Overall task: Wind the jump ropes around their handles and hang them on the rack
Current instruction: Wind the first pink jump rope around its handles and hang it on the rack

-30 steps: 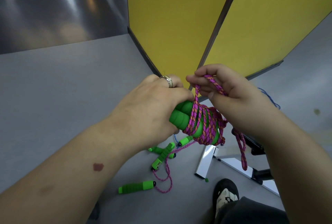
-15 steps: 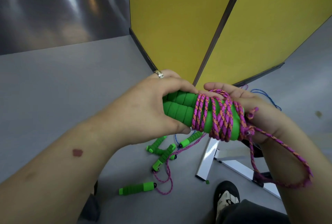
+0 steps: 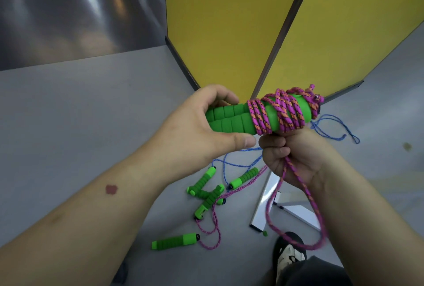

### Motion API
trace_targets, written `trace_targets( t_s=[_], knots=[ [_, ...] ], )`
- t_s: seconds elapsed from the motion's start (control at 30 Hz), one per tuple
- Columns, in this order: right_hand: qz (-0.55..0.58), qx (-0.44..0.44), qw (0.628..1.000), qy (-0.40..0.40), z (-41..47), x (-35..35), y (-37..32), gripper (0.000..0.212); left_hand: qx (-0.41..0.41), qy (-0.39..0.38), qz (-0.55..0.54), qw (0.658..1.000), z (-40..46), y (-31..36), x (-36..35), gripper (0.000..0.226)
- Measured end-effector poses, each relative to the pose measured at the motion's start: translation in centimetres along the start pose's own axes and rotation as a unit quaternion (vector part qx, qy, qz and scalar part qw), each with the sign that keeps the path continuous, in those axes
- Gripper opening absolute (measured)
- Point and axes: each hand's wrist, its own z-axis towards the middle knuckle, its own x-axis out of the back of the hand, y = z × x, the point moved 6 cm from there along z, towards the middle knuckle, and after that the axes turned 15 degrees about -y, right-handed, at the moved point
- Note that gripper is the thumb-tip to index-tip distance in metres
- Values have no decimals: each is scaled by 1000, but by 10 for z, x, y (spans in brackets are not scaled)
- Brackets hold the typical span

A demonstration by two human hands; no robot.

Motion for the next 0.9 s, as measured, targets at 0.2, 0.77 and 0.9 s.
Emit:
trace_targets(
  t_s=[0.2,0.77,0.9],
  knots=[
    [107,3,991,79,1,9,9,23,28,-34,-107,993,5,-12,-16,55],
    [-632,5,775,-3,-30,-45,-31,24,67,105,80,989,3,-12,12,55],
    [-616,-5,788,-9,-36,-41,-40,25,67,96,79,990,3,-13,18,56]
  ],
)
